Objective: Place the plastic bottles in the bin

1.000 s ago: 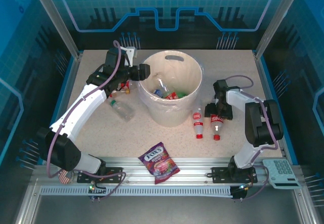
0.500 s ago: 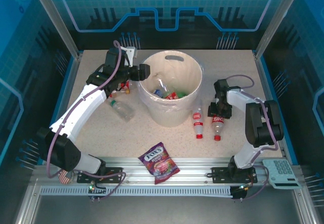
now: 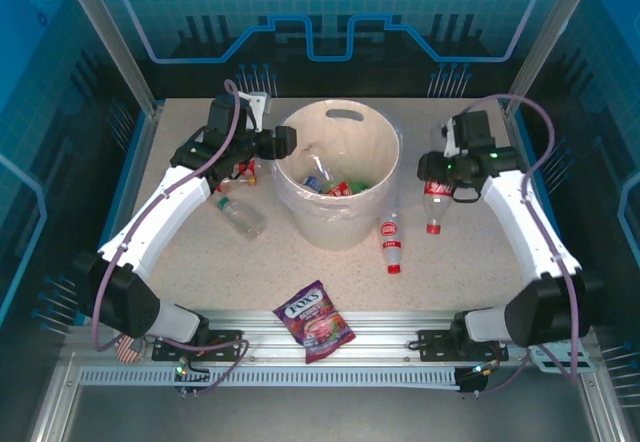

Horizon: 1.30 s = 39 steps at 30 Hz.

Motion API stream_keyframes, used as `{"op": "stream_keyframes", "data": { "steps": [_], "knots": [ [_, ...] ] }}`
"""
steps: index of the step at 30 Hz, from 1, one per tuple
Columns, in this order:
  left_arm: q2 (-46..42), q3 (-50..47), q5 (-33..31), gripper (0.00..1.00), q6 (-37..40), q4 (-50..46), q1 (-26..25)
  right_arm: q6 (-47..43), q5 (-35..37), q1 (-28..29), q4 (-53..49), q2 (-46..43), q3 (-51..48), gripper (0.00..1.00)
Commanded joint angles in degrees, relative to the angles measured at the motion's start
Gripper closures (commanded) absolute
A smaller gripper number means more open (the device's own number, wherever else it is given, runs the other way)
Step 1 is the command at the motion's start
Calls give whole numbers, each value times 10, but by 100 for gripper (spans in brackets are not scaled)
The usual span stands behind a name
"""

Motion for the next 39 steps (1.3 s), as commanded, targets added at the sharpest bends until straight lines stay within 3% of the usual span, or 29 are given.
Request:
{"op": "stream_keyframes", "data": {
  "steps": [1, 13, 19, 27, 39],
  "knots": [
    [6, -17, -11, 19, 16, -43, -3, -6, -20, 14, -40, -26, 78, 54],
    [7, -18, -5, 20, 14, -42, -5, -28, -43, 124, -78, 101, 387, 64],
    [5, -18, -7, 20, 15, -43, -7, -35, -40, 208, -77, 198, 449, 65],
    [6, -20, -9, 19, 13, -41, -7, -39, -49, 269, -71, 275, 455, 65],
    [5, -19, -16, 19, 17, -42, -7, -34, -85, 293, 20, 274, 266, 65]
  ]
}}
